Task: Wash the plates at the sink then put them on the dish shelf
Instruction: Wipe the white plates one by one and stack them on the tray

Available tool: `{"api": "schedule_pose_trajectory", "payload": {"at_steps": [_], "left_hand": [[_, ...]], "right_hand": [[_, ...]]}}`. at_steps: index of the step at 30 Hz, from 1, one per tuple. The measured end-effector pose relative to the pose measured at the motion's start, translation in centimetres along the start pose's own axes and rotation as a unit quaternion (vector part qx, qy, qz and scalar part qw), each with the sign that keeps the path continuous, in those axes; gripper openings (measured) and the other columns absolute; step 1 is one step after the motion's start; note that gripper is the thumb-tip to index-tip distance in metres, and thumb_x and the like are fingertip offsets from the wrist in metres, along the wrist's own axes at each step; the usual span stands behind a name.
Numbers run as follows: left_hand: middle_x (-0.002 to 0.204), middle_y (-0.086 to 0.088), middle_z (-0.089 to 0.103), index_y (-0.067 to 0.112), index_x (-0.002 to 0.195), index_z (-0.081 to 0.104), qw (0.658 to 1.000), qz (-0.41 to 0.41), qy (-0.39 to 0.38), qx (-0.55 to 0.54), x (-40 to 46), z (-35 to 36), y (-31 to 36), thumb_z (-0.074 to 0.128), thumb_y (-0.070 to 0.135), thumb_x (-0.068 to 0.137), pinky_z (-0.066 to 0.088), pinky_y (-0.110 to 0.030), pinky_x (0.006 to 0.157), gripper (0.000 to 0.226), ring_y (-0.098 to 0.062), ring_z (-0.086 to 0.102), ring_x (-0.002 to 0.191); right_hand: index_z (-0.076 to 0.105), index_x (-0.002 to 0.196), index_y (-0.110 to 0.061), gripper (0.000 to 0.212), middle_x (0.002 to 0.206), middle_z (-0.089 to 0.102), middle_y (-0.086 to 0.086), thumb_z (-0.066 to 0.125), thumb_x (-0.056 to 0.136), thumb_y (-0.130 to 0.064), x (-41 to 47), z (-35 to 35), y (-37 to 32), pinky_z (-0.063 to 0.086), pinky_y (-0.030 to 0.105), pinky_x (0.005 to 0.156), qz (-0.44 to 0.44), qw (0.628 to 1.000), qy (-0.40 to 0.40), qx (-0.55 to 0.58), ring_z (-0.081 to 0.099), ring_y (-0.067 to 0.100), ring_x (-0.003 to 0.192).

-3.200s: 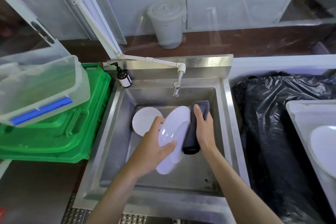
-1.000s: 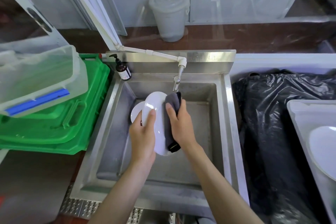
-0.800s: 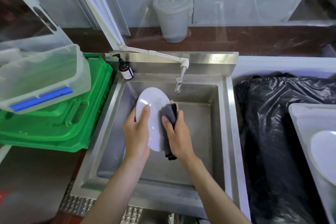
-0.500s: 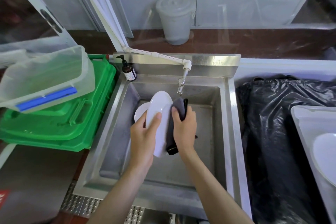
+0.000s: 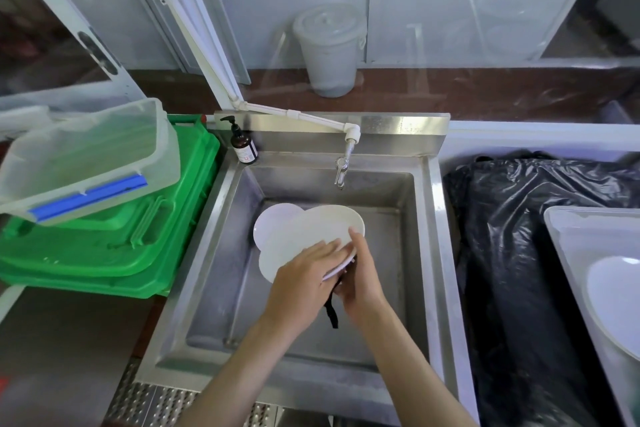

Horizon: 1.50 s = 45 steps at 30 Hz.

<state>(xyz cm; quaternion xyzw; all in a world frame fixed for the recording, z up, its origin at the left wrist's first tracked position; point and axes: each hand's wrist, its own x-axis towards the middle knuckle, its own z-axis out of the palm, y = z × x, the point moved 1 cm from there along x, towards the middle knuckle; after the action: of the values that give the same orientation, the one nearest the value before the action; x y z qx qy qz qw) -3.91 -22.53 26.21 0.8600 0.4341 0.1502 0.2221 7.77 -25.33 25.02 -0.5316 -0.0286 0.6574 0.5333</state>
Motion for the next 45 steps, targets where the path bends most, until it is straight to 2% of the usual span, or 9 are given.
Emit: {"api": "schedule_pose_trajectory", "payload": {"at_steps": [5,11,15,18,22,28,36,41,45], "left_hand": [[0.159,0.026,0.039,0.041,0.145,0.058,0.987,0.02,-0.127,-0.099,0.3,-0.4,-1.1,0.046,0.054,0.106,0.018,-0.029,0.127,0.042,0.008,0.018,0.152],[0.143,-0.006,0.058,0.022,0.13,0.067,0.964,-0.158,0.175,-0.125,3.8,-2.7,-4.8,0.063,0.038,0.091,0.039,-0.047,0.114,0.043,-0.031,0.049,0.136],[0.133,0.0,0.07,0.035,0.131,0.063,0.727,-0.389,-0.007,-0.566,4.6,-2.7,-5.4,0.056,0.057,0.101,0.056,-0.046,0.098,0.038,-0.026,0.067,0.12],[0.127,-0.001,0.074,0.033,0.131,0.065,0.663,-0.428,-0.009,-0.613,4.5,-2.1,-5.7,0.043,0.073,0.097,0.059,-0.043,0.084,0.057,-0.022,0.07,0.114],[0.121,-0.001,0.076,0.032,0.131,0.065,0.661,-0.471,0.05,-0.582,4.2,-2.0,-5.9,0.048,0.075,0.095,0.058,-0.039,0.069,0.058,-0.026,0.072,0.106],[0.119,-0.004,0.076,0.028,0.128,0.068,0.704,-0.478,0.063,-0.521,3.0,-2.5,-6.9,0.051,0.067,0.098,0.058,-0.042,0.08,0.053,-0.03,0.072,0.105],[0.116,-0.004,0.075,0.025,0.115,0.07,0.754,-0.422,0.037,-0.502,3.5,-2.7,-4.2,0.052,0.054,0.104,0.054,-0.045,0.101,0.036,-0.025,0.069,0.109],[0.121,0.0,0.074,0.022,0.124,0.069,0.724,-0.427,0.084,-0.535,3.9,-4.0,-5.7,0.053,0.053,0.104,0.056,-0.038,0.086,0.039,-0.021,0.07,0.109],[0.123,-0.002,0.072,0.019,0.129,0.065,0.694,-0.441,0.136,-0.553,4.1,-4.7,-6.7,0.056,0.054,0.101,0.057,-0.039,0.088,0.045,-0.025,0.068,0.11]], "right_hand": [[0.073,0.116,-0.01,0.038,0.104,0.08,0.011,0.05,0.104,-0.038,-0.1,-1.5,0.1,0.061,0.04,0.084,-0.036,0.997,0.062,0.017,0.077,0.027,0.097],[0.069,0.115,-0.02,0.028,0.111,0.076,0.011,0.057,0.101,-0.042,-0.1,-2.6,-0.4,0.058,0.056,0.098,-0.048,0.994,0.096,0.027,0.072,0.036,0.107],[0.068,0.116,-0.024,0.027,0.114,0.074,0.009,0.051,0.106,-0.042,0.0,-3.6,-0.3,0.057,0.054,0.101,-0.109,0.989,0.073,-0.066,0.07,0.033,0.111],[0.07,0.111,-0.015,0.034,0.111,0.074,0.013,0.057,0.104,-0.045,0.8,-4.8,-0.2,0.058,0.042,0.093,-0.109,0.984,0.084,-0.114,0.07,0.026,0.104],[0.068,0.106,-0.005,0.045,0.097,0.073,0.007,0.068,0.097,-0.049,1.2,-6.8,-1.0,0.053,0.025,0.067,-0.094,0.972,0.137,-0.169,0.068,0.014,0.086],[0.062,0.114,-0.021,0.03,0.108,0.071,-0.002,0.079,0.09,-0.023,2.6,-7.5,-4.0,0.059,0.041,0.085,-0.255,0.915,0.188,-0.25,0.068,0.017,0.101],[0.074,0.119,-0.021,0.05,0.12,0.069,-0.008,0.064,0.079,0.007,4.5,-1.7,-3.9,0.05,0.034,0.095,-0.528,0.61,0.025,-0.591,0.062,0.019,0.115],[0.074,0.121,-0.02,0.049,0.132,0.069,-0.009,0.045,0.083,-0.008,3.2,-2.4,0.4,0.053,0.031,0.095,-0.509,0.651,0.114,-0.552,0.062,0.013,0.126],[0.079,0.113,-0.026,0.05,0.118,0.076,-0.012,0.065,0.07,-0.004,1.0,-1.4,4.5,0.057,0.026,0.089,-0.505,0.665,0.116,-0.537,0.069,0.01,0.111]]}}
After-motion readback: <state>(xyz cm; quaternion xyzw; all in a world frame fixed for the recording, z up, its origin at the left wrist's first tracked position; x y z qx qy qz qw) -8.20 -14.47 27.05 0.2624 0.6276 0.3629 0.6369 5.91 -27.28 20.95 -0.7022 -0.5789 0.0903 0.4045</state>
